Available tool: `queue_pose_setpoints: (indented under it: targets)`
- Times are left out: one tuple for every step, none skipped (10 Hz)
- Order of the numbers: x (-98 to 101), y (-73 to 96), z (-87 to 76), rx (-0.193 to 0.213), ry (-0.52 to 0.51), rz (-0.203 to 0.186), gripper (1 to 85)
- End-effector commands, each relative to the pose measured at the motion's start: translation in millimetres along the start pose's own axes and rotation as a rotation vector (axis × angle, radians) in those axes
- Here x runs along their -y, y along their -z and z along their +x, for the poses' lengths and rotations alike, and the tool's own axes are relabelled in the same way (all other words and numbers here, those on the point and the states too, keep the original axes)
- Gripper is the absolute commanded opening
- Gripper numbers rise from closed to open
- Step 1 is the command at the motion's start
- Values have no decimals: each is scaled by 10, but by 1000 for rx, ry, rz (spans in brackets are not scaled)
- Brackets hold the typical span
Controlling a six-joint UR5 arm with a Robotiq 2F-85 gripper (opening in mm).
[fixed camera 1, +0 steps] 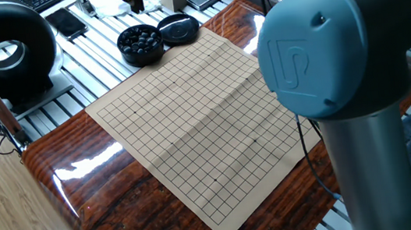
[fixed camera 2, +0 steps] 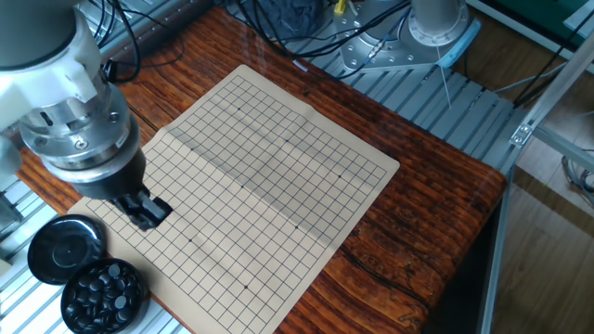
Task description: Play the first move as black on the 3-4 point in the upper right corner of the Go board
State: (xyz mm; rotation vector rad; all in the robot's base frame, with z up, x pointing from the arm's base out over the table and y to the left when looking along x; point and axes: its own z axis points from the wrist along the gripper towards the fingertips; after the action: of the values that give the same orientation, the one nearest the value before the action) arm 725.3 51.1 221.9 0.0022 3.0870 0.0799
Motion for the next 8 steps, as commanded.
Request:
queue_pose_setpoints:
  targets:
    - [-14,12,15,-5,-67,-7,287]
    - [34,12,27,-9,-60,11,287]
    - [59,9,2,-1,-44,19,287]
    - [93,-20,-86,17,-22,17,303]
    - [122,-52,-192,37,-1,11,333]
    - [178,-79,-281,42,24,13,337]
    - [240,-91,-376,40,59,14,337]
    - [367,-93,-463,33,114,47,337]
